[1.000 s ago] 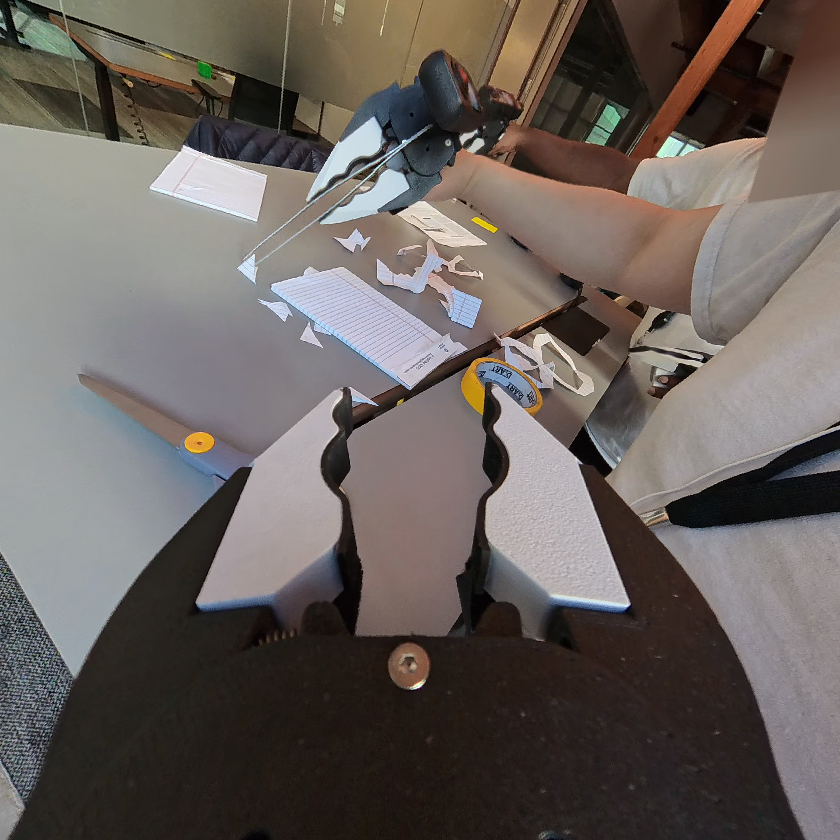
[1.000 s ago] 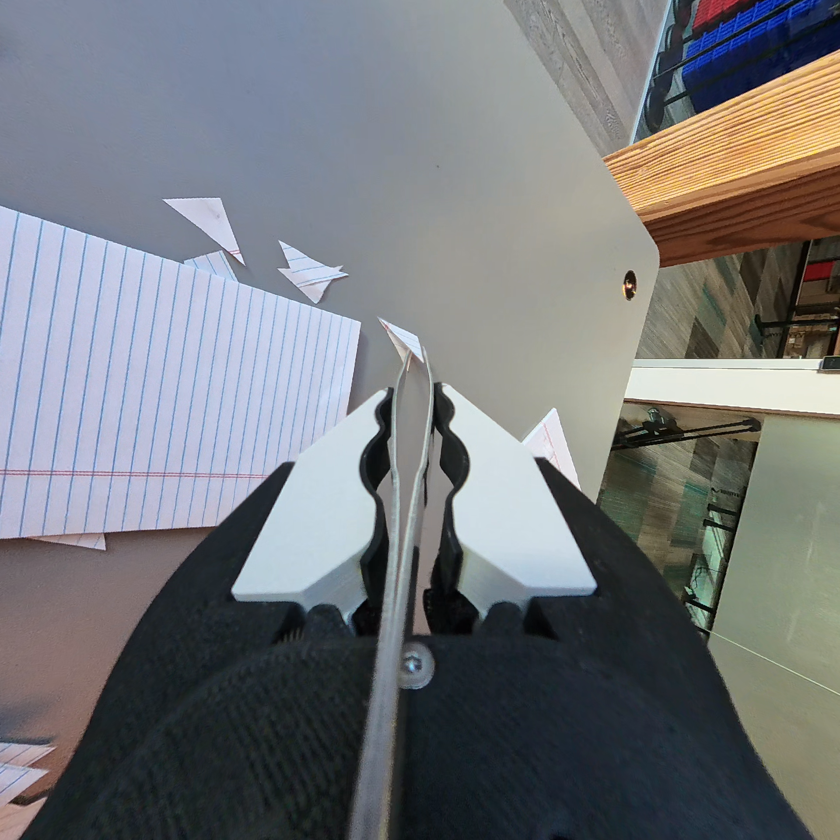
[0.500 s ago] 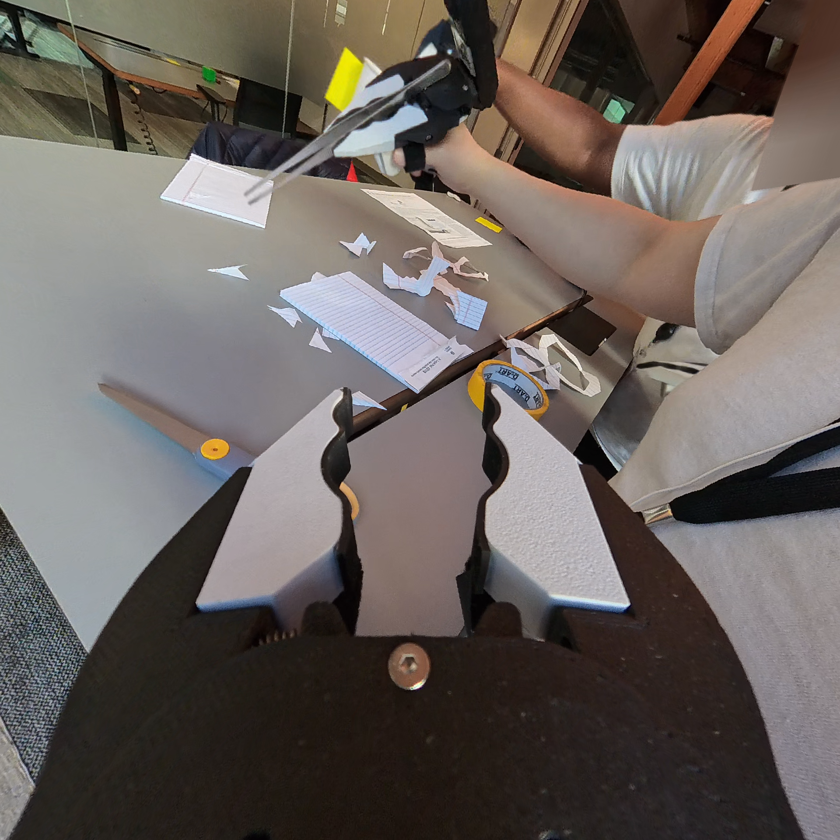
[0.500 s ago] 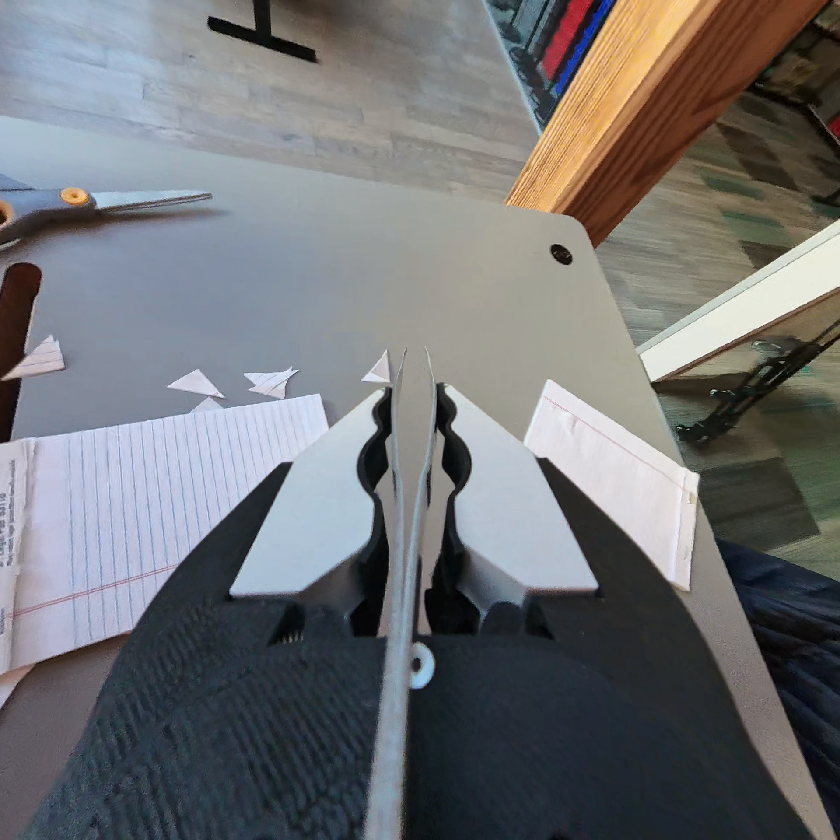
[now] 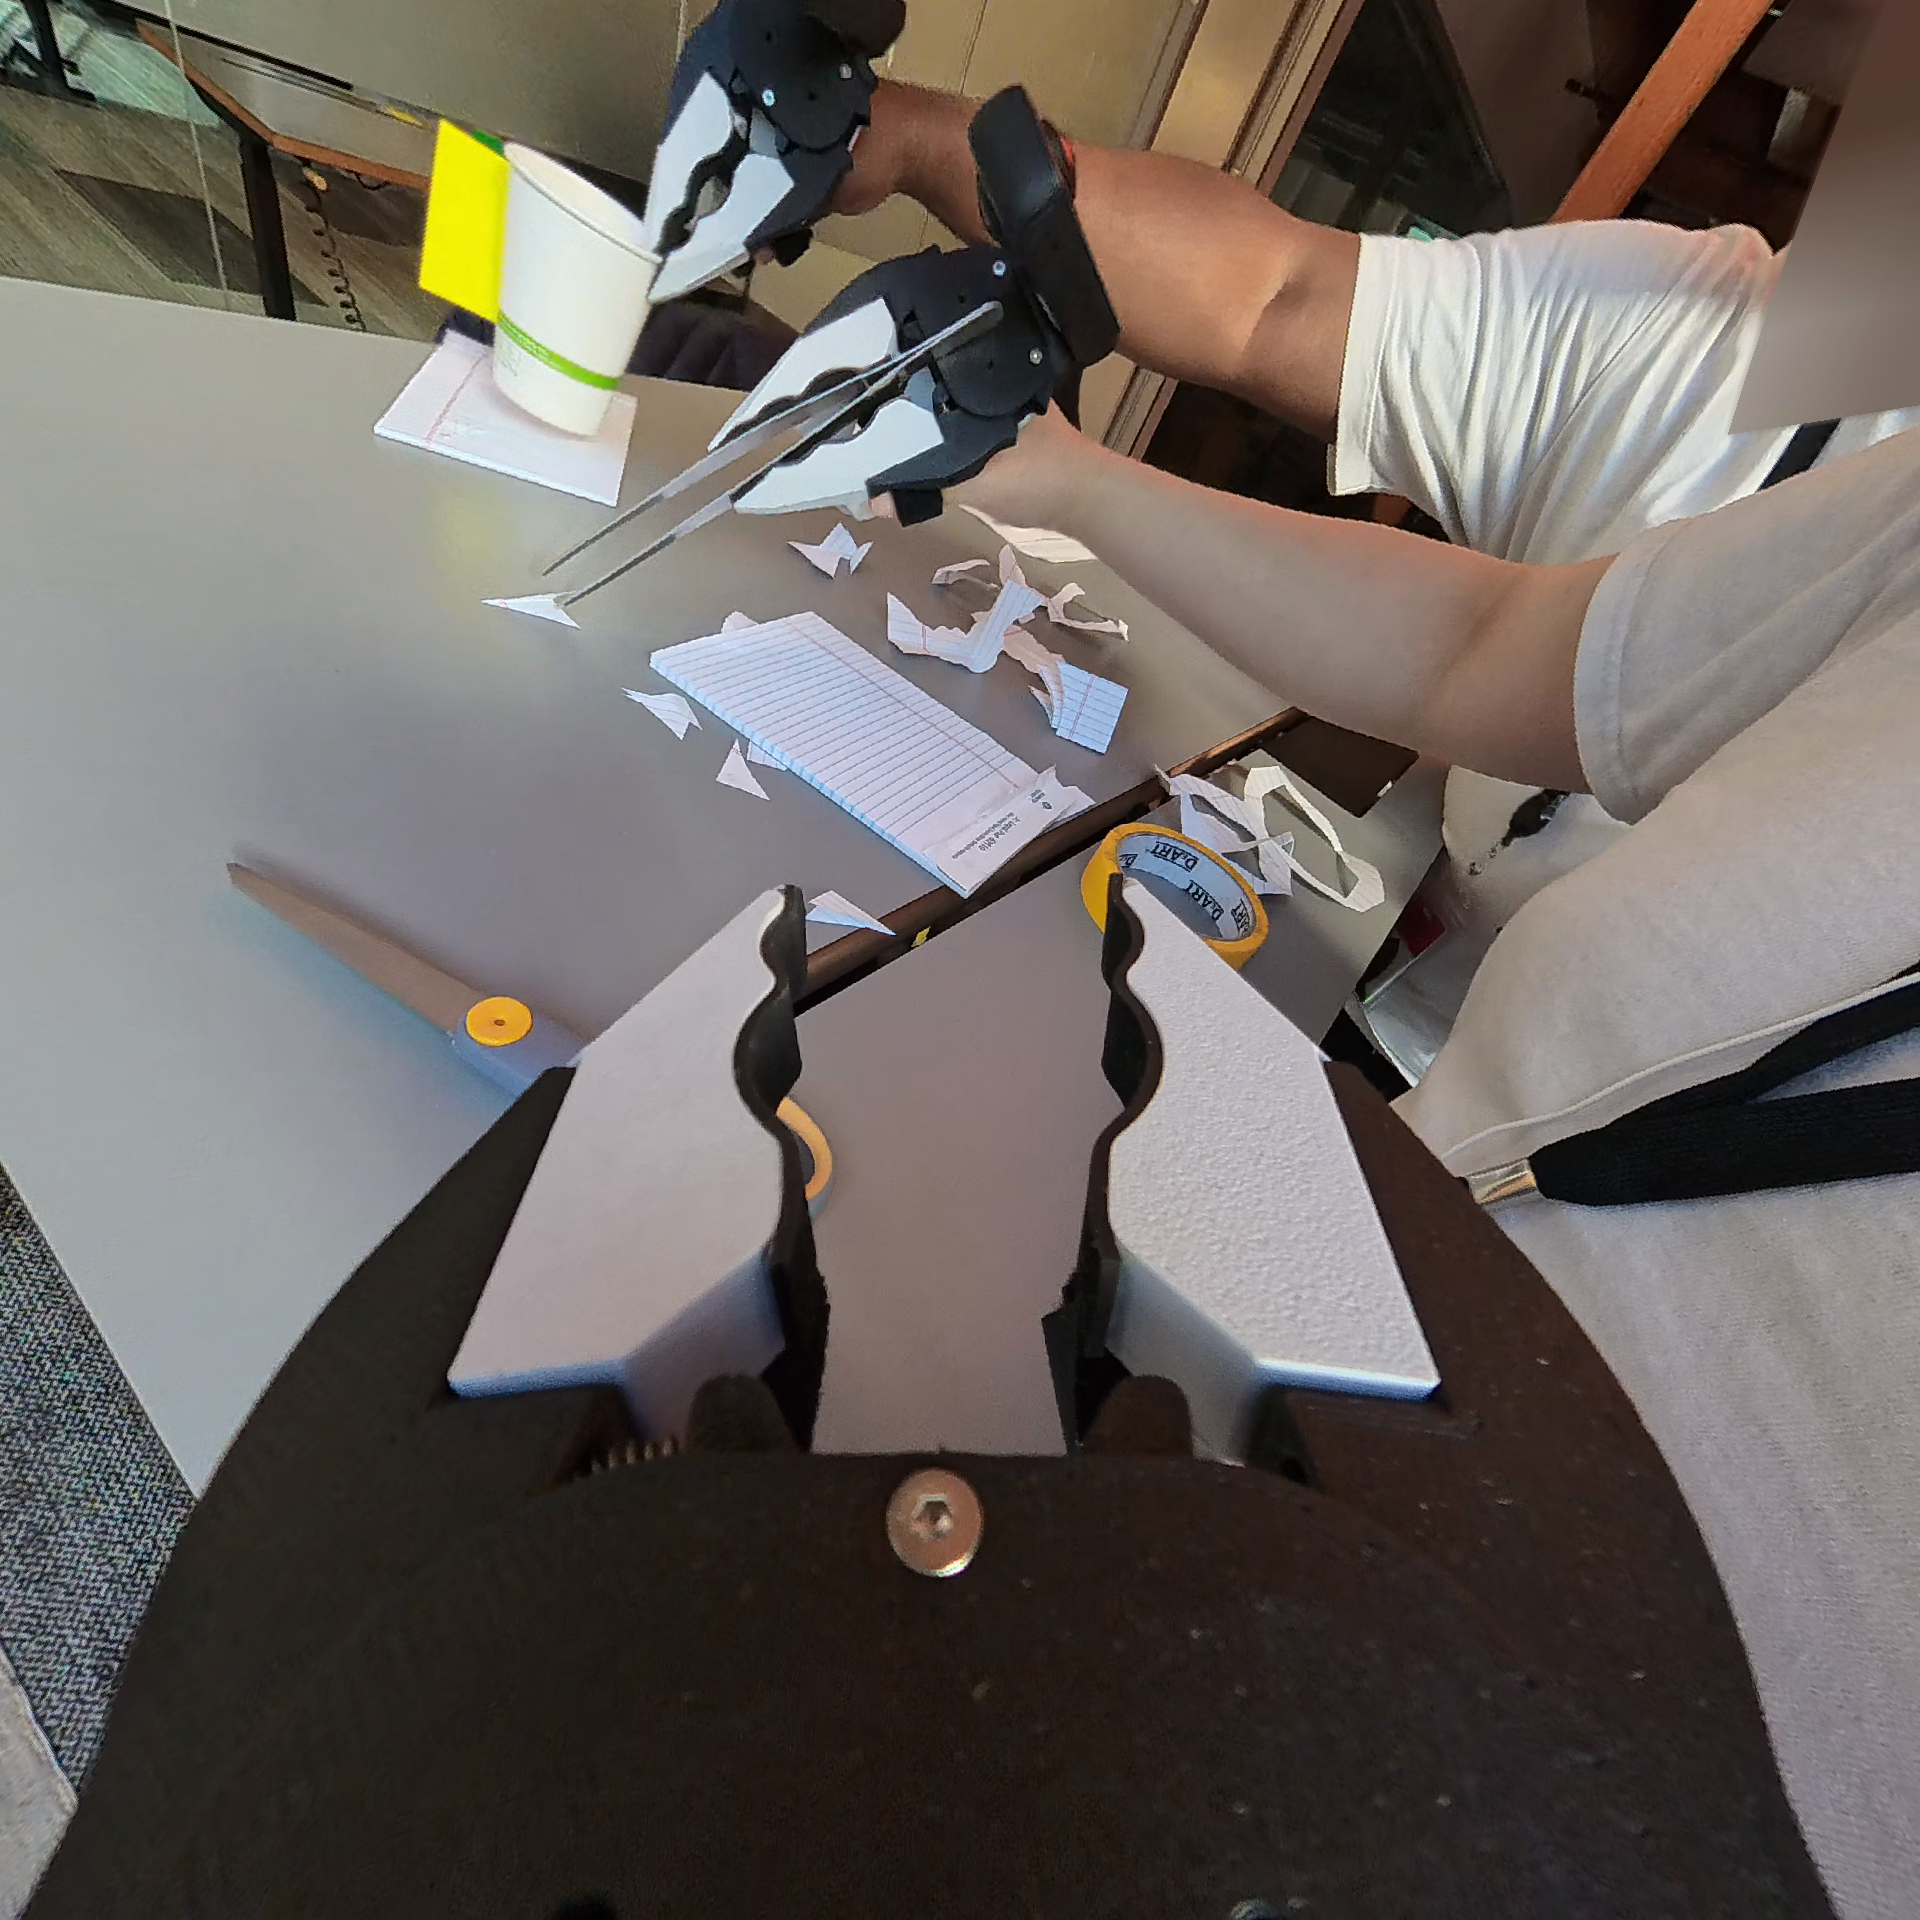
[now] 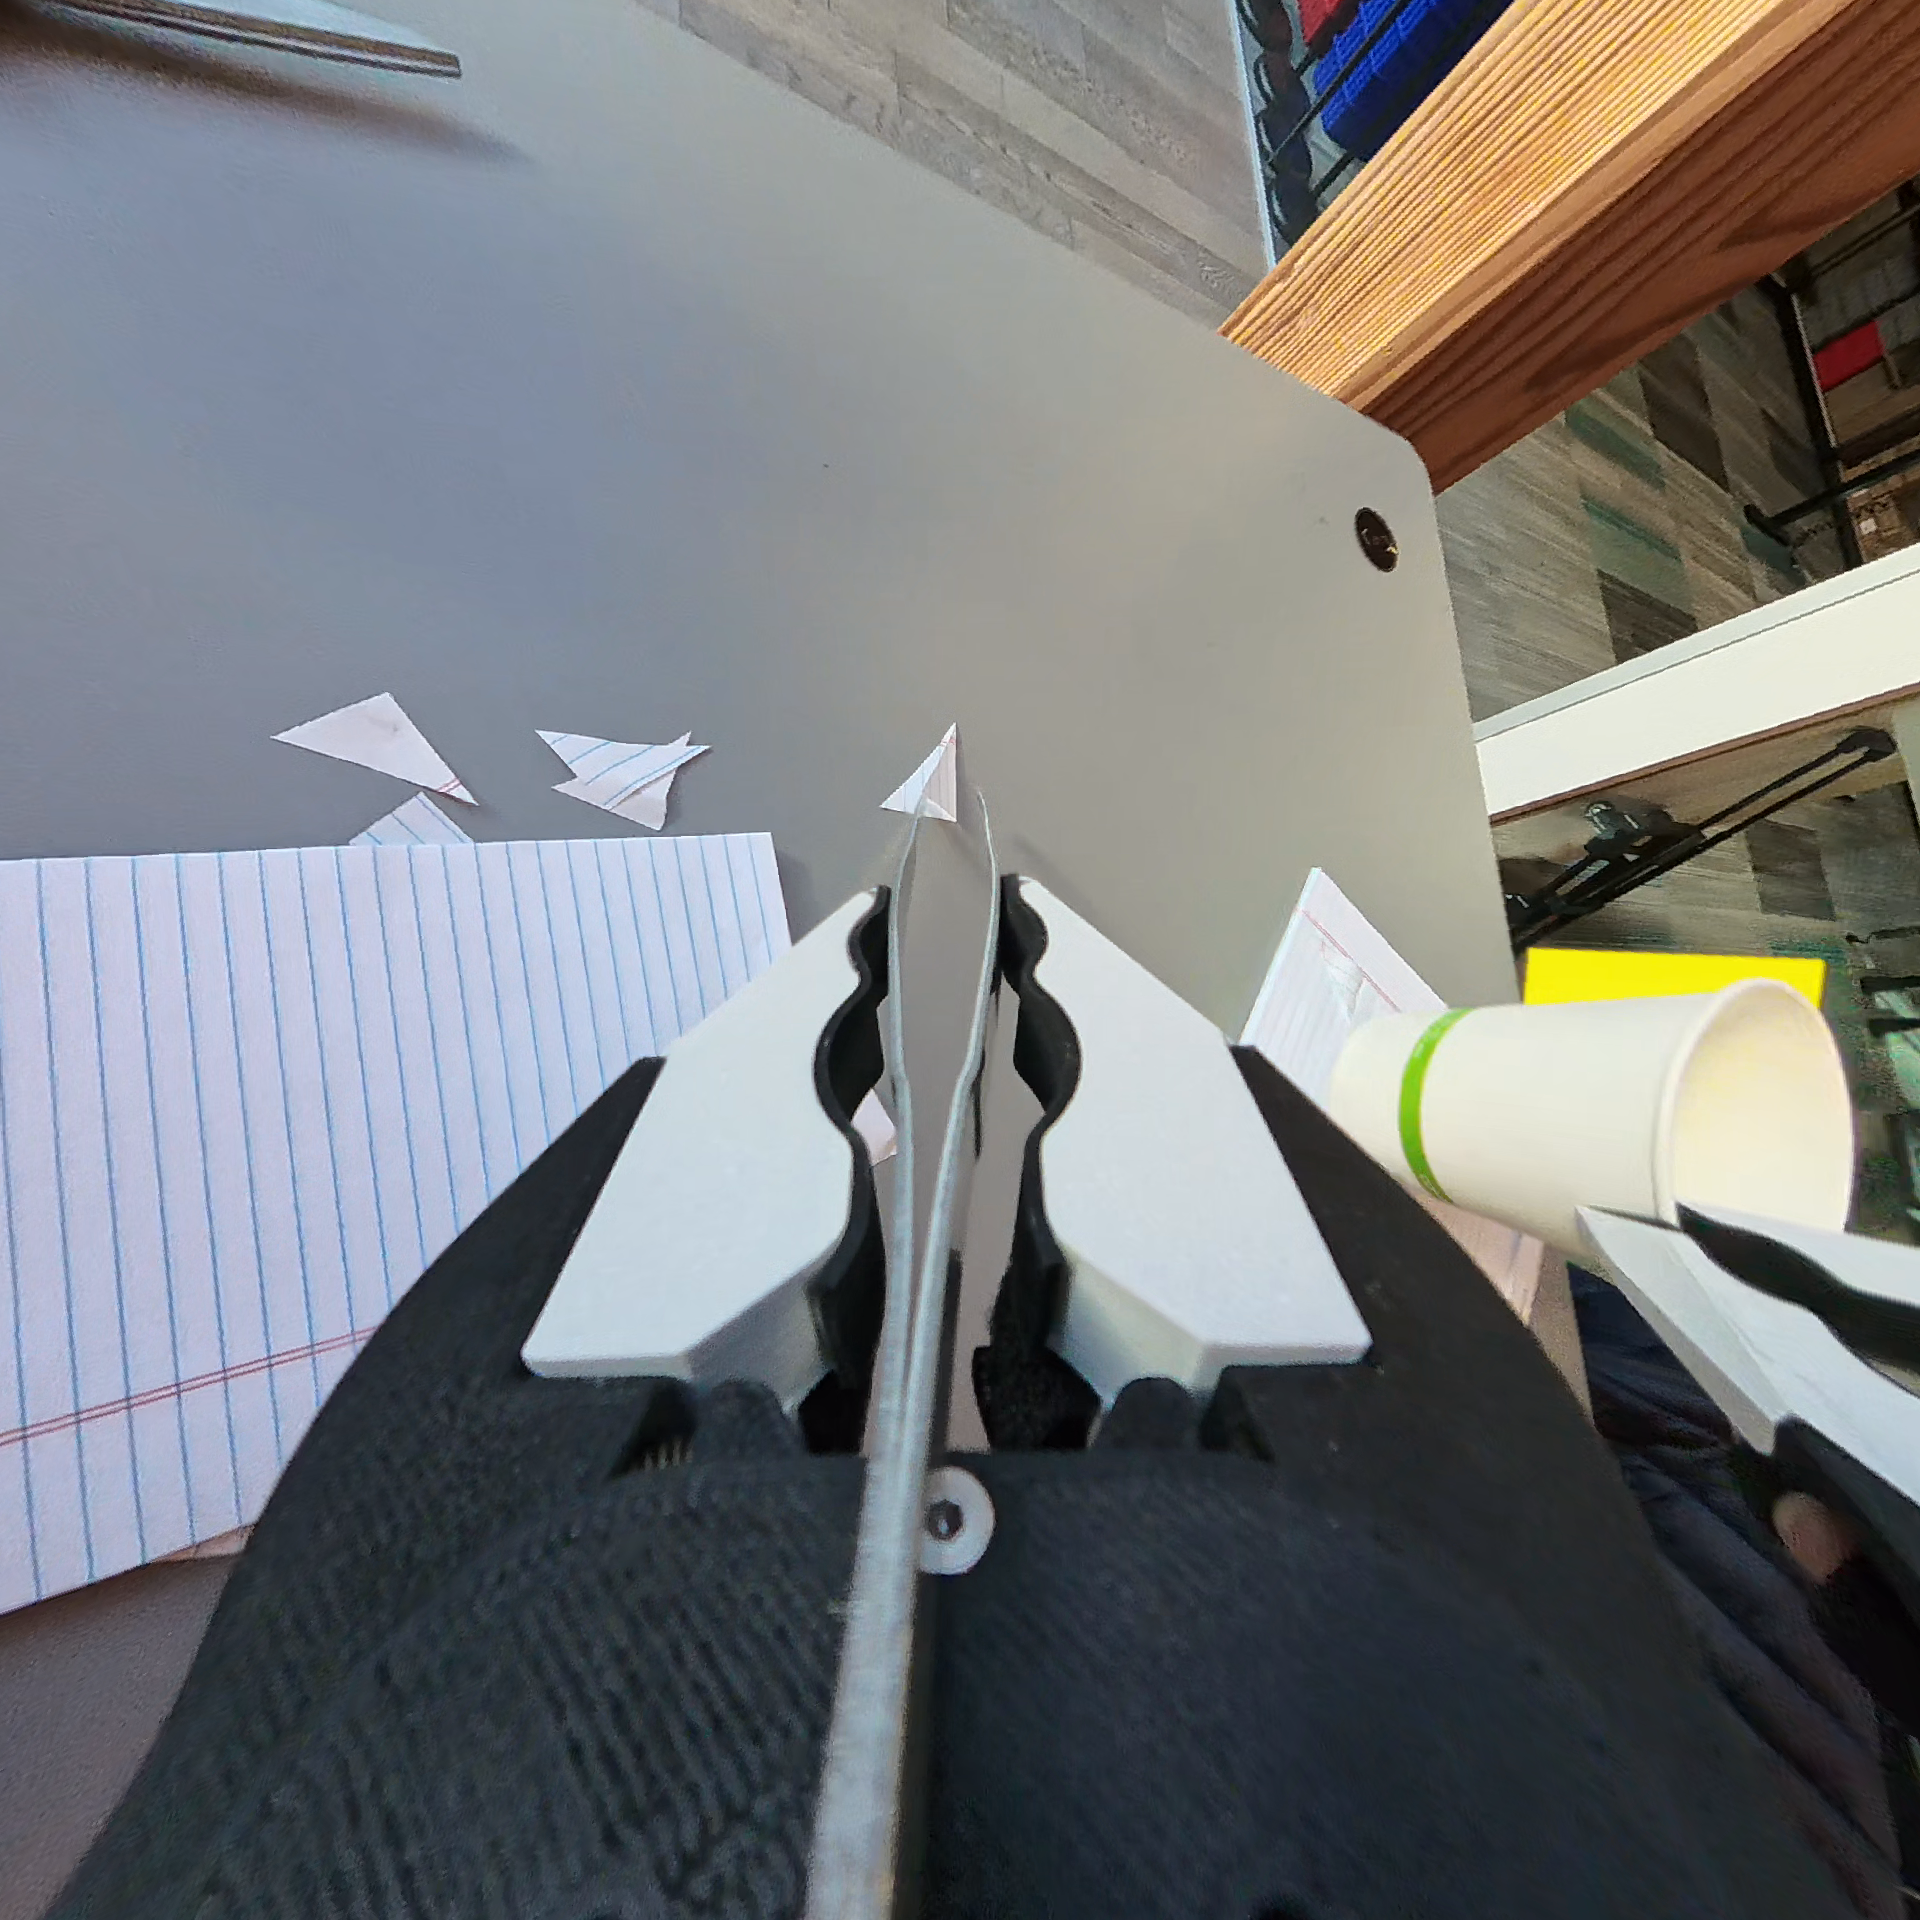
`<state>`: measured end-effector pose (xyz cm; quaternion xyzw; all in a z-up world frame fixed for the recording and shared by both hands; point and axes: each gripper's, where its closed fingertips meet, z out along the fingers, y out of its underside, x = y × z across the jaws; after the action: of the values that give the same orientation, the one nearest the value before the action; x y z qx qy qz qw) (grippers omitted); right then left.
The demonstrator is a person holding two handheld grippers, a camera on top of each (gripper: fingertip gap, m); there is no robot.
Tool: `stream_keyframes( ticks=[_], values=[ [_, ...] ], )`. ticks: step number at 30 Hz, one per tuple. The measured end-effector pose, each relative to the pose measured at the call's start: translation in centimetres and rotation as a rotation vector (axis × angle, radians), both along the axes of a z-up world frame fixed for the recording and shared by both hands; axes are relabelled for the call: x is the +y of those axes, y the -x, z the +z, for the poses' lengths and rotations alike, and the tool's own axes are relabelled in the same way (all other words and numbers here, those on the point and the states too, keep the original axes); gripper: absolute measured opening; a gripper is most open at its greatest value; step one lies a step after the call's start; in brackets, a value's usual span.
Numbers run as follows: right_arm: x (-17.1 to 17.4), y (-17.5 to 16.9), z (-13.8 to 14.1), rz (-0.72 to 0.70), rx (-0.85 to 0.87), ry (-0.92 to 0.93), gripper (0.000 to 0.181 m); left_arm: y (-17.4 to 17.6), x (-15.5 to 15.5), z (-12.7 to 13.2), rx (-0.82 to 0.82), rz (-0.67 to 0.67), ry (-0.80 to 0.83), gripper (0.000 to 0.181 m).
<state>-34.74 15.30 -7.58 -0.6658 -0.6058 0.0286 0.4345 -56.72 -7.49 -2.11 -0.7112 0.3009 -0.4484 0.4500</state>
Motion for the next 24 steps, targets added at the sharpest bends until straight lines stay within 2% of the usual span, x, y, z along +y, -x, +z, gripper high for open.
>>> stream_keyframes(
  ticks=[6,12,18,21,24],
  values=[
    [0.5,0.5,0.1,-0.01,0.044,-0.004,0.013,0.0,0.1,-0.1,-0.001,0.003,0.0,0.056],
    [0.5,0.9,1.5,-0.036,0.158,0.001,0.01,0.2,0.2,-0.2,-0.004,0.011,0.003,0.056],
    [0.2,0.0,2.8,-0.101,0.201,-0.049,0.01,0.3,0.3,-0.1,-0.004,0.009,-0.001,0.056],
    [0.0,-1.1,4.3,-0.144,0.217,-0.092,0.01,0.3,0.3,-0.1,-0.008,0.007,0.001,0.056],
    [0.5,-3.3,7.4,-0.218,0.239,-0.172,0.011,0.3,0.4,-0.2,-0.005,0.0,0.005,0.056]
  ],
)
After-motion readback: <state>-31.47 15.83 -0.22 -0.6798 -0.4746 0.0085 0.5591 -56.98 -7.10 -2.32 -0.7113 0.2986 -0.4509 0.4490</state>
